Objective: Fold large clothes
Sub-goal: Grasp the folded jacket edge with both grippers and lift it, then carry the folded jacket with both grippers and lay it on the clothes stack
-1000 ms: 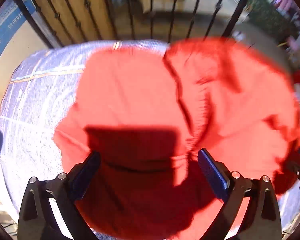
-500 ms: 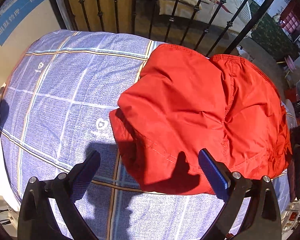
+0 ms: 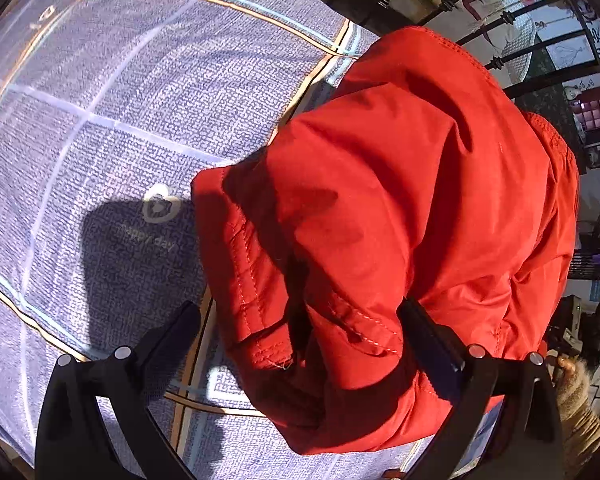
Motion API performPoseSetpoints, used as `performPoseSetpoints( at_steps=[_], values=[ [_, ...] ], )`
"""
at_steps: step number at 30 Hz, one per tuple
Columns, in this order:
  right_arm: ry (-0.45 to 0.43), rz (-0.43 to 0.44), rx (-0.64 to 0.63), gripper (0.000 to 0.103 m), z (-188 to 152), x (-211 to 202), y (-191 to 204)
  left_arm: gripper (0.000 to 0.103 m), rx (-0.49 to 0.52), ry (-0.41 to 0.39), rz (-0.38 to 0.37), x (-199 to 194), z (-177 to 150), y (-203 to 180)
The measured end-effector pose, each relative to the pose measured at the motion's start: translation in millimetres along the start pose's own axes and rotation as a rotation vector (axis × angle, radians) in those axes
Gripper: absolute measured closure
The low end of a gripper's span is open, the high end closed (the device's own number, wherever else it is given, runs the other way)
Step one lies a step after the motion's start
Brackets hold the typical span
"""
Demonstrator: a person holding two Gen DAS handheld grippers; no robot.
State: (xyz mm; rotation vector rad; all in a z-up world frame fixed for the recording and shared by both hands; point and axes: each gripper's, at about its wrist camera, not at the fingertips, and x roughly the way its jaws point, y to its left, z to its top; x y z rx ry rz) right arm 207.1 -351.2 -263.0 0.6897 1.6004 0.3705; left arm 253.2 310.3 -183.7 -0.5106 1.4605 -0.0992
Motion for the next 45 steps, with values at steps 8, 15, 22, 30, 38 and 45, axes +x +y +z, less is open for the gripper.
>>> performPoseSetpoints(
  at_steps=[8, 15, 22, 30, 38, 45],
  values=[
    [0.009, 0.043, 0.022, 0.004, 6, 20, -5, 0.004, -0.098, -0.012, -0.067, 21, 3, 2],
    [-0.032, 0.028, 0.028, 0.012, -10, 23, 20, 0.017, -0.062, -0.030, -0.037, 20, 2, -22],
    [-0.097, -0.002, -0.013, 0.064, -46, 3, 59, 0.062, 0.164, -0.058, 0.089, -5, -14, -76],
    [-0.224, -0.084, -0.116, 0.077, -90, -58, 148, 0.076, 0.376, -0.207, 0.059, -85, -32, -138],
    [-0.382, -0.179, -0.249, 0.078, -132, -188, 230, 0.078, 0.628, -0.388, -0.064, -184, -43, -230],
    [-0.612, -0.295, -0.297, 0.078, -186, -386, 234, 0.078, 0.874, -0.511, -0.222, -263, -88, -401]
  ],
)
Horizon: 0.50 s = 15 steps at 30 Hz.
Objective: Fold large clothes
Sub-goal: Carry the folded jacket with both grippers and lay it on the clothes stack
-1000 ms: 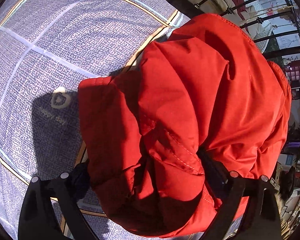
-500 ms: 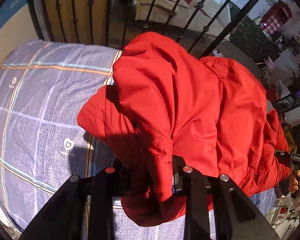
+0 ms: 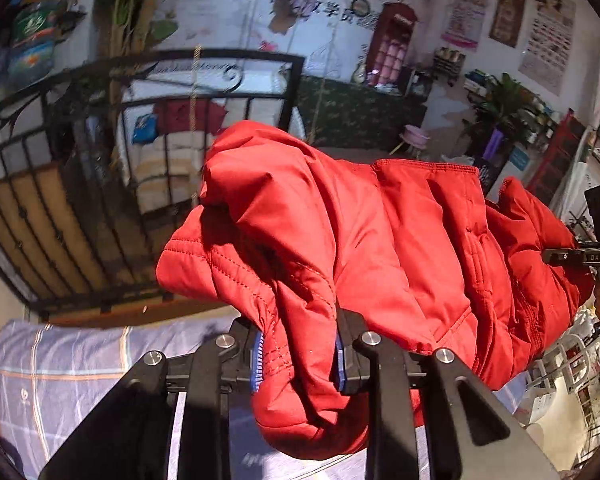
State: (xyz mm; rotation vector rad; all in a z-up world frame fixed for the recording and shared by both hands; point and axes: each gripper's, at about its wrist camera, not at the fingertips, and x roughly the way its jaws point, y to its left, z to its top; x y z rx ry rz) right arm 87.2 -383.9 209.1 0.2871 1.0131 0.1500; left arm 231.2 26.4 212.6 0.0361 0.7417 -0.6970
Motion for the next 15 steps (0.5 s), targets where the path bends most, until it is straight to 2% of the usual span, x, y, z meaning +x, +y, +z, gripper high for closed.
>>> performPoseSetpoints(
  at_steps=[4, 8, 10, 12, 15],
  values=[
    [-0.107, -0.111, -0.034, 0.078, 17, -128, -61, 0.078, 0.104, -0.110, -0.089, 3, 64, -127],
    [-0.170, -0.209, 0.008, 0.078, 1, -245, -147, 0.078, 0.141, -0.149, -0.233, 39, 101, -264],
    [-0.195, -0.245, 0.084, 0.078, -23, -294, -208, 0.077, 0.149, -0.132, -0.303, 71, 107, -322],
    [-0.189, -0.259, 0.175, 0.077, -52, -319, -263, 0.077, 0.145, -0.085, -0.348, 112, 102, -375],
    [-0.160, -0.248, 0.340, 0.076, -104, -314, -348, 0.077, 0.155, 0.050, -0.357, 179, 74, -442]
  ],
)
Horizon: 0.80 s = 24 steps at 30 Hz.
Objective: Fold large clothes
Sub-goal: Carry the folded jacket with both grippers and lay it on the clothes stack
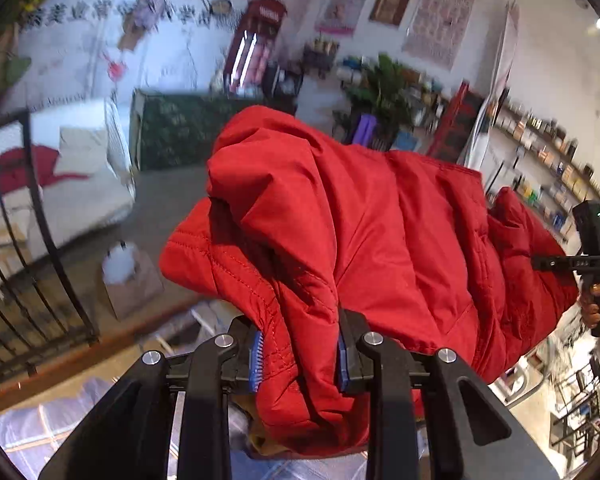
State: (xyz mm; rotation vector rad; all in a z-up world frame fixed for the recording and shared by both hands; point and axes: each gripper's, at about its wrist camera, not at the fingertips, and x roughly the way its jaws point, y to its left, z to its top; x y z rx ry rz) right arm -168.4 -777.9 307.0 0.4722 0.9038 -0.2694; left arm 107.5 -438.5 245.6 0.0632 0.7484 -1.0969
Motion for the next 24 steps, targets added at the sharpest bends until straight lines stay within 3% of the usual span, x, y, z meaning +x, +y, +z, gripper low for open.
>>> performPoseSetpoints(
  at_steps=[2, 3, 5, 8, 10, 14, 17, 20, 24],
  values=[
    [0.075, -0.043, 0.074, 0.076, -28, 40, -47, 0.077, -0.044, 0.136, 0.002, 61, -25, -7],
    [0.119, -0.072, 0.096, 0.075, -41, 59, -64, 0.076, -0.035, 0.168, 0.059, 82, -38, -11],
    [0.179, -0.177, 0.153, 0.071, -66, 92, -94, 0.074, -0.050, 0.189, 0.123, 103, -53, -2],
    [0.165, -0.186, 0.238, 0.062, -76, 107, -112, 0.068, -0.173, 0.214, 0.102, 113, -60, 27],
    [0.145, -0.180, 0.245, 0.059, -74, 107, -112, 0.062, -0.180, 0.226, 0.103, 115, -64, 40],
    [0.159, -0.275, 0.194, 0.042, -72, 120, -94, 0.052, -0.206, 0.260, 0.123, 130, -73, 65],
    [0.172, -0.294, 0.234, 0.038, -78, 128, -88, 0.043, -0.244, 0.260, 0.137, 129, -83, 98],
    [0.165, -0.290, 0.257, 0.037, -80, 122, -104, 0.039, -0.167, 0.259, 0.185, 123, -79, 91],
    [0.156, -0.265, 0.303, 0.037, -88, 111, -113, 0.017, 0.016, 0.238, 0.365, 109, -70, 70]
  ],
)
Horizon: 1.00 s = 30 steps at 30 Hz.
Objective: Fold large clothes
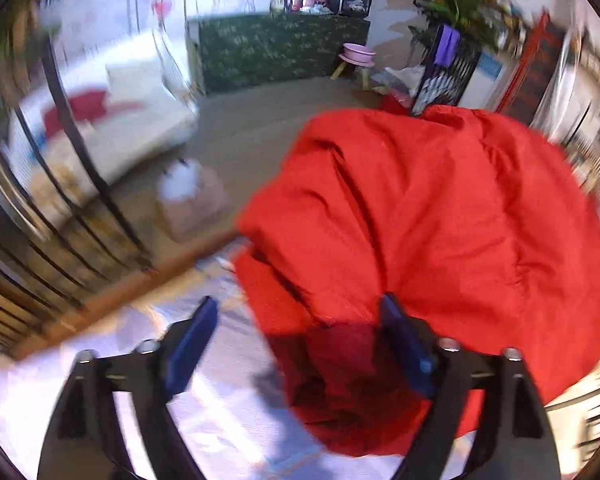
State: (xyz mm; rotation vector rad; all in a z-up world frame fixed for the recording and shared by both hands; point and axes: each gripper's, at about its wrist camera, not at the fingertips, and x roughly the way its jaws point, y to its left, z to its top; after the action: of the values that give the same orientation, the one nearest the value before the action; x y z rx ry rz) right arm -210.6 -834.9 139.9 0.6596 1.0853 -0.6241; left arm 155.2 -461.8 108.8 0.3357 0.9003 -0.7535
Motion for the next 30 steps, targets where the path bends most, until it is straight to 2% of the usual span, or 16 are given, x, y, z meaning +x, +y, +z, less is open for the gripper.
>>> performPoseSetpoints(
  at_steps=[2, 3, 4, 5, 7, 9, 11, 14, 18, 19, 20, 23, 24, 30],
  values=[
    [-0.032, 0.016, 0.020, 0.037, -2, -10, 0, 0.013, 0.051, -0.036, 0.047, -18, 2, -3],
    [-0.052, 0.020, 0.024, 0.036, -3, -15, 1, 0.006, 0.064, -0.048, 0.063, -23, 2, 0],
    [-0.078, 0.013, 0.026, 0.033, -6, -21, 2, 0.006, 0.077, -0.057, 0.073, -32, 3, 0],
    [-0.113, -0.006, 0.022, 0.022, -7, -30, 4, 0.006, 0.089, -0.059, 0.076, -38, 4, 2],
    [-0.179, -0.039, 0.000, 0.010, -10, -50, 10, 0.006, 0.119, -0.047, 0.080, -57, 11, -2],
    [-0.238, -0.090, -0.011, 0.009, -10, -75, 11, 0.006, 0.150, -0.045, 0.081, -76, 16, -9],
    [-0.256, -0.121, 0.015, 0.007, -13, -98, 12, 0.006, 0.184, -0.061, 0.072, -96, 16, -21],
    [-0.207, -0.061, -0.003, 0.005, -26, -115, 30, 0.006, 0.253, -0.063, 0.054, -115, 10, -45],
    [-0.117, -0.149, -0.224, 0.005, -57, -115, 92, 0.006, 0.325, -0.021, 0.021, -123, 4, -81],
    [-0.095, -0.183, -0.273, 0.005, -61, -112, 105, 0.006, 0.328, -0.009, 0.000, -124, 4, -87],
    [-0.055, -0.180, -0.313, 0.005, -65, -107, 117, 0.006, 0.316, 0.009, -0.015, -126, 6, -91],
    [0.048, -0.116, -0.333, 0.005, -66, -97, 133, 0.006, 0.263, 0.059, -0.103, -133, 13, -97],
    [0.072, -0.116, -0.347, 0.005, -66, -95, 138, 0.006, 0.256, 0.075, -0.108, -135, 13, -97],
    [0.095, -0.156, -0.437, 0.005, -76, -101, 166, 0.006, 0.279, 0.150, -0.010, -142, 9, -105]
  ],
)
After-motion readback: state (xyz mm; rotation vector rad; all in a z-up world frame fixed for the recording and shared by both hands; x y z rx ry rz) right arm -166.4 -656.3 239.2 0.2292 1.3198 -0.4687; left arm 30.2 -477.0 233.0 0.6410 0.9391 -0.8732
